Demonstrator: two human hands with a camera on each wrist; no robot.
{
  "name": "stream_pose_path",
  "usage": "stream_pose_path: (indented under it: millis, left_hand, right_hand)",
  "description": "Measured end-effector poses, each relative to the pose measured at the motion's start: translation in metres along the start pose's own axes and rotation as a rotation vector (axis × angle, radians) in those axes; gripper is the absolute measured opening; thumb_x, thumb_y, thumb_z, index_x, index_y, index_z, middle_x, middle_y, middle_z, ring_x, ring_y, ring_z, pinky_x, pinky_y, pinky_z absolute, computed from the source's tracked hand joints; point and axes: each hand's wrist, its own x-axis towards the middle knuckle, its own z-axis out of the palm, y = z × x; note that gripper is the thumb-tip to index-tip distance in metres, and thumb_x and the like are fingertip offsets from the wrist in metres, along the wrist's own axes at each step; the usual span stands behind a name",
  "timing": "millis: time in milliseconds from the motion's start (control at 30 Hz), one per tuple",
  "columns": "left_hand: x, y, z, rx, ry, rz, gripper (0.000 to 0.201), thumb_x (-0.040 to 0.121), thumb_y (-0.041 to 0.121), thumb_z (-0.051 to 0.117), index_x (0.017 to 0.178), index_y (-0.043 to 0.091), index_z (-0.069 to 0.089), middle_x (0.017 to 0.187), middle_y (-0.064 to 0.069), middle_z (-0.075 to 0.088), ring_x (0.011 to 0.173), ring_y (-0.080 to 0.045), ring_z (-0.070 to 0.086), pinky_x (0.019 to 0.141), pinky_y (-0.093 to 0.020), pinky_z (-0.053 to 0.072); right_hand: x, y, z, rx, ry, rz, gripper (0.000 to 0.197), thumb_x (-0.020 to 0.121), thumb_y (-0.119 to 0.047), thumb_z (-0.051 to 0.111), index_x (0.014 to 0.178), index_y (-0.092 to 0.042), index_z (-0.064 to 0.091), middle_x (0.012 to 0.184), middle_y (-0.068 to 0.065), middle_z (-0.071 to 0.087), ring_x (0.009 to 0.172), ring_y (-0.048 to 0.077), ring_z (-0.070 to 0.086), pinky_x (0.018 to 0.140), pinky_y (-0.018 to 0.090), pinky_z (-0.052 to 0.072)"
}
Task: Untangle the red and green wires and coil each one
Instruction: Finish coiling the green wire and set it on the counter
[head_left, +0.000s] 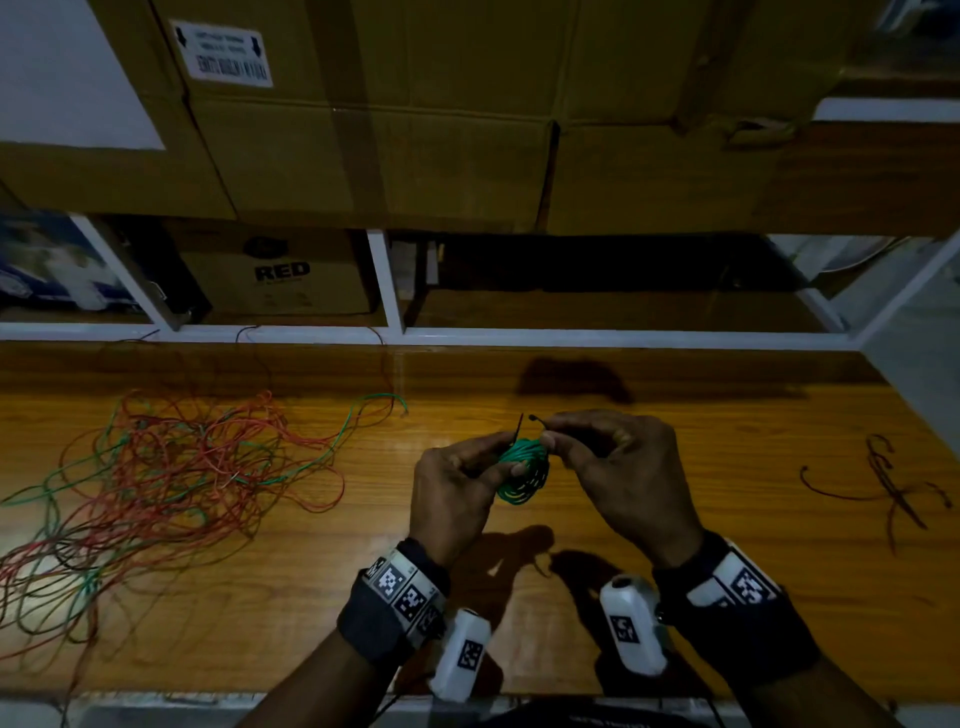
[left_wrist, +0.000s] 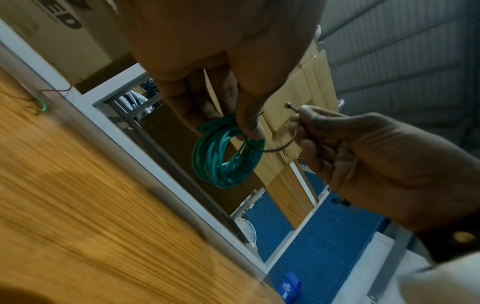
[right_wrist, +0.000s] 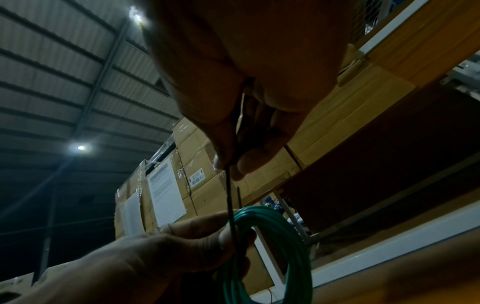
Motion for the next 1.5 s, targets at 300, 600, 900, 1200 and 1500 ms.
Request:
stream_pose_path:
  millis: [300,600,900,1200,1500]
  left_hand:
    - [-0.006,0.006,0.000,0.057,-0.049,0.028,0.035,0.081,0.006,0.084,0.111,0.023,0.077,0.106,0.006,0.077,0.101,-0.007,0.074,0.085,-0.038,0.063]
    - [-0.006,0.008,0.001,0.107,-0.060,0.048,0.034,0.082,0.007,0.083,0.109,0.026,0.078,0.111,0.005,0.077,0.103,-0.005,0.072,0.088,-0.035,0.062]
    - [-0.006,0.010,-0.001,0.382,-0.049,0.124,0.031,0.086,0.019,0.082,0.116,0.024,0.078,0.114,0.004,0.077,0.101,-0.005,0.072,0.084,-0.033,0.063]
    - [-0.006,0.013,-0.002,0.370,-0.072,0.092,0.032,0.085,0.021,0.083,0.116,0.025,0.078,0.113,0.005,0.077,0.101,-0.006,0.072,0.084,-0.035,0.063]
    - [-0.010,0.018,-0.001,0.384,-0.090,0.083,0.031,0.086,0.018,0.082,0.116,0.024,0.078,0.111,0.003,0.078,0.100,-0.005,0.072,0.084,-0.035,0.063]
  right_hand:
    - [0.005,0.004,0.005,-0.057,0.009,0.026,0.012,0.086,-0.020,0.083,0.098,-0.020,0.083,0.095,-0.010,0.078,0.086,-0.001,0.073,0.074,0.032,0.063]
    - [0.002,-0.001,-0.001,-0.167,-0.046,0.050,0.013,0.087,-0.019,0.081,0.100,-0.021,0.082,0.100,-0.008,0.078,0.089,0.000,0.071,0.076,0.021,0.061]
    - [-0.006,-0.007,-0.002,-0.250,-0.049,0.012,0.015,0.087,-0.019,0.081,0.102,-0.019,0.082,0.100,-0.006,0.078,0.086,0.003,0.070,0.072,0.011,0.055]
    - [-0.005,-0.006,-0.007,-0.196,0.037,0.019,0.016,0.087,-0.023,0.082,0.102,-0.021,0.082,0.098,-0.008,0.077,0.086,-0.003,0.068,0.072,0.008,0.052]
    - [-0.008,-0.003,-0.004,-0.236,-0.024,0.030,0.014,0.087,-0.020,0.081,0.100,-0.021,0.082,0.099,-0.008,0.077,0.084,-0.010,0.063,0.069,0.002,0.049]
